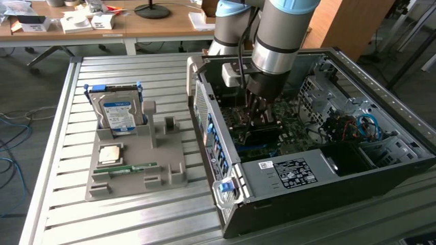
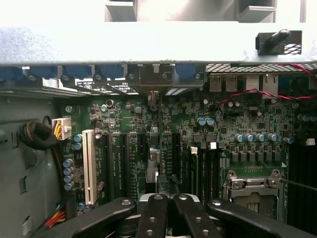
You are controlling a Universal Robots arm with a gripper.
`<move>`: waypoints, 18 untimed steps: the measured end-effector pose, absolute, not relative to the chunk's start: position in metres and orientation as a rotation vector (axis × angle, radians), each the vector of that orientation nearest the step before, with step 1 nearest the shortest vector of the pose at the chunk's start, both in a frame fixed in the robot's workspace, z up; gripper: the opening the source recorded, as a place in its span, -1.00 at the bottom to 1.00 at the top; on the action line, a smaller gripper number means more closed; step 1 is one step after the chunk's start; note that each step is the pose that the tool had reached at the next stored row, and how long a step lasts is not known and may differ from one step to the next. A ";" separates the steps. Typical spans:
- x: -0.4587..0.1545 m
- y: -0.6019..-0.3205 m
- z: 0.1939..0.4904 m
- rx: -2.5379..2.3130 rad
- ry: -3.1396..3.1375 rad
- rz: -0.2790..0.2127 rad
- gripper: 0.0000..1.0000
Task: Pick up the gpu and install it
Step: 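Press down on the gpu until it lock into place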
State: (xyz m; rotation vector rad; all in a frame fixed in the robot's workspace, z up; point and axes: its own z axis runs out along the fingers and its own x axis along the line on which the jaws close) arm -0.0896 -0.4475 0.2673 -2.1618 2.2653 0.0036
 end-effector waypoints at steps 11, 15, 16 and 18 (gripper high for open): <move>-0.090 -0.450 0.267 -2.161 2.265 0.004 -0.79; -0.090 -0.451 0.275 -2.161 2.264 0.004 -0.79; -0.090 -0.451 0.274 -2.160 2.264 0.006 -0.79; -0.090 -0.451 0.275 -2.156 2.259 0.012 -0.79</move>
